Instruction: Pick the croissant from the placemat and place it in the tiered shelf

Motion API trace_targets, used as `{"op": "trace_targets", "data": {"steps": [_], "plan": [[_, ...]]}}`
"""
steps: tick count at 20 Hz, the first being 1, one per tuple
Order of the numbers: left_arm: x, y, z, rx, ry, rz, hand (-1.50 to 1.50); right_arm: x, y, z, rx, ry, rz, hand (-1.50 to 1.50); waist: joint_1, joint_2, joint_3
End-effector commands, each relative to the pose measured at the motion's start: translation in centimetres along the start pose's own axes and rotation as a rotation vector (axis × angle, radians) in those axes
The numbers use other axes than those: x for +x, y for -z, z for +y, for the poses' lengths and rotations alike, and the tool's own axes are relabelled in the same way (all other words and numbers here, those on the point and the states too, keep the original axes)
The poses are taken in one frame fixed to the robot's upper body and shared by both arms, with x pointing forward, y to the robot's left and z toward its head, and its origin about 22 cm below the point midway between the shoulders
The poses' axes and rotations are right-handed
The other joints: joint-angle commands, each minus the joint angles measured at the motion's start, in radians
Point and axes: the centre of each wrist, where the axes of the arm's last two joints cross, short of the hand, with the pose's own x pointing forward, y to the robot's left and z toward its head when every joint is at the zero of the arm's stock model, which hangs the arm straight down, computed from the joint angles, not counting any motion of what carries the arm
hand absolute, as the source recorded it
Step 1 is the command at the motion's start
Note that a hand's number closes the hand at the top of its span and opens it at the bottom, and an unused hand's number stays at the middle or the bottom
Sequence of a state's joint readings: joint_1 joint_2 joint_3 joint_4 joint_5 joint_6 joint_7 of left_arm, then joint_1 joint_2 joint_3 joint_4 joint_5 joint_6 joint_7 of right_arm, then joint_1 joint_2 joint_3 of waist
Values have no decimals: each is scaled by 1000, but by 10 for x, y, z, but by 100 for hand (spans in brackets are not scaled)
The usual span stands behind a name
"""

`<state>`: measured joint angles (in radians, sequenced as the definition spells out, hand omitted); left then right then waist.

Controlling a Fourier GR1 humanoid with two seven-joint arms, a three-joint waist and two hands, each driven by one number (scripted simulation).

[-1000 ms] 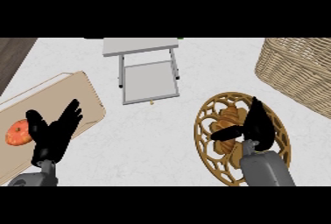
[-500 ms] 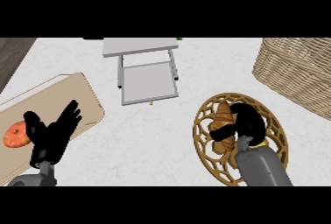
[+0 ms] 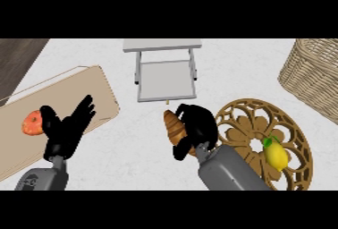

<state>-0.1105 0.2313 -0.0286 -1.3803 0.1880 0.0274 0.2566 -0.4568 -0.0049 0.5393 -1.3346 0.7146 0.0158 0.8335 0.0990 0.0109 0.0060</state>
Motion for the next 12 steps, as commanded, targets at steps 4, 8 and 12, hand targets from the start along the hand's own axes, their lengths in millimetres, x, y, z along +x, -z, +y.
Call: {"op": "trace_targets", "data": {"steps": [4, 8, 12], "plan": [[-18, 1, 2, -11, 1, 85, 0, 88, -54, -6, -16, 8, -378, 150, 5, -6, -7], [-23, -2, 7, 3, 8, 105, 0, 124, -81, -21, -179, 56, -453, 150, -23, -12, -8], [-19, -3, 16, 44, -38, 121, 0, 159, -113, -59, -302, 103, -467, 150, -56, -19, -8]]}}
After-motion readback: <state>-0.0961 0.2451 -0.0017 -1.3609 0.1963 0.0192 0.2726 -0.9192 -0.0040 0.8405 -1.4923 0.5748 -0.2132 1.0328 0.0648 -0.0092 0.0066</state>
